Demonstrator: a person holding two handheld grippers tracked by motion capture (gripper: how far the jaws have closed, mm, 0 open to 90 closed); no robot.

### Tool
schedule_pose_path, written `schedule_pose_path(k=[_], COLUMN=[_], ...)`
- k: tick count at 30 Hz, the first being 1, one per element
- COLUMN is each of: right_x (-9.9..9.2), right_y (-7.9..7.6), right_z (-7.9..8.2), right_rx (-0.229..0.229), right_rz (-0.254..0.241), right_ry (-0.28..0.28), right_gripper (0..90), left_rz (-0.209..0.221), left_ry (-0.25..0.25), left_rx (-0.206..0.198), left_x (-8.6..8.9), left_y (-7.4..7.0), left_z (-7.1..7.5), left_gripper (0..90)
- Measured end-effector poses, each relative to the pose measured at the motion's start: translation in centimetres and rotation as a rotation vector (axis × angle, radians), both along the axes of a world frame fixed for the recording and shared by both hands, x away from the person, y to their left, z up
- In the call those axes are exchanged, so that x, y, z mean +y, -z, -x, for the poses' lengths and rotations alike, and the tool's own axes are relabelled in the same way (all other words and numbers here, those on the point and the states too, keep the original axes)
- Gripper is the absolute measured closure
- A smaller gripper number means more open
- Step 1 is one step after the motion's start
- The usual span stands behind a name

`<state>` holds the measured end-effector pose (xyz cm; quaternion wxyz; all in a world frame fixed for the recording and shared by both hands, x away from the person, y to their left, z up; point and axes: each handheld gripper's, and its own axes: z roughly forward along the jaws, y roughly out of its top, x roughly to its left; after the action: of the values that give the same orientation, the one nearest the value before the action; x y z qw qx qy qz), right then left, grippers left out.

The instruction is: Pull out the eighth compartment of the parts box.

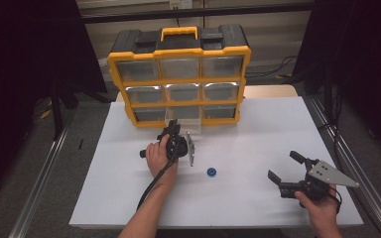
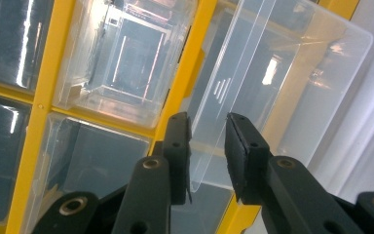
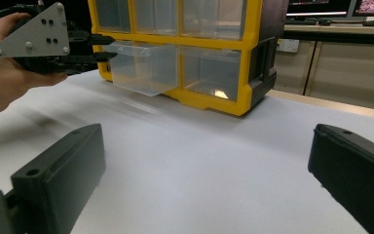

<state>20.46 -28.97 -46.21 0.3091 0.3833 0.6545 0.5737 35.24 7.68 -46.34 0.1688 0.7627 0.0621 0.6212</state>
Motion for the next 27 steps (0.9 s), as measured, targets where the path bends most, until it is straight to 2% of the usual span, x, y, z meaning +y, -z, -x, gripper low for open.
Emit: schedule_pose_path(k=[8,9,10,11,12,17,20,23,24,25,27], right_x=[0.03,0.04,0.03,0.03,0.03,0.05,0.06,0.05,0.06,0.06,0.06], right_y=[0.00,-0.01,-0.01,-0.01,-0.01,0.00,-0.01,-0.01,-0.01,-0.01,-0.02], right_z=[0.00,0.01,0.01,0.01,0.00,0.00,0.01,0.01,0.02,0.00,0.00], right_rx=[0.001,0.001,0.000,-0.001,0.000,0.002,0.001,0.001,0.002,0.001,-0.001], right_rz=[0.001,0.001,0.002,0.002,0.001,0.004,0.005,0.004,0.004,0.004,0.005], right_ry=[0.001,0.001,0.001,0.002,0.002,0.002,0.003,0.004,0.004,0.003,0.002], right_gripper=[0.0,0.0,0.0,0.0,0.0,0.0,0.0,0.0,0.0,0.0,0.0], left_rz=[-0.002,-0.042,-0.013,-0.036,-0.004,0.000,0.002,-0.020,-0.008,-0.015,0.005], left_ry=[-0.005,-0.022,-0.005,-0.022,-0.001,-0.010,-0.002,-0.014,-0.001,0.002,-0.002], left_rx=[0.007,0.011,0.011,0.012,0.007,0.019,0.009,0.017,0.014,0.006,0.016], left_x=[-0.08,0.00,-0.01,-0.01,-0.11,-0.11,-0.14,-0.18,-0.23,-0.30,-0.34], left_y=[0.11,-0.13,0.09,-0.03,0.18,0.18,0.20,0.10,0.18,0.15,0.29], left_z=[-0.01,0.04,-0.08,0.02,-0.06,-0.01,-0.02,0.09,0.05,0.09,0.20], left_gripper=[71.8,71.8,71.8,71.7,71.7,71.3,71.4,71.4,71.3,71.3,71.0])
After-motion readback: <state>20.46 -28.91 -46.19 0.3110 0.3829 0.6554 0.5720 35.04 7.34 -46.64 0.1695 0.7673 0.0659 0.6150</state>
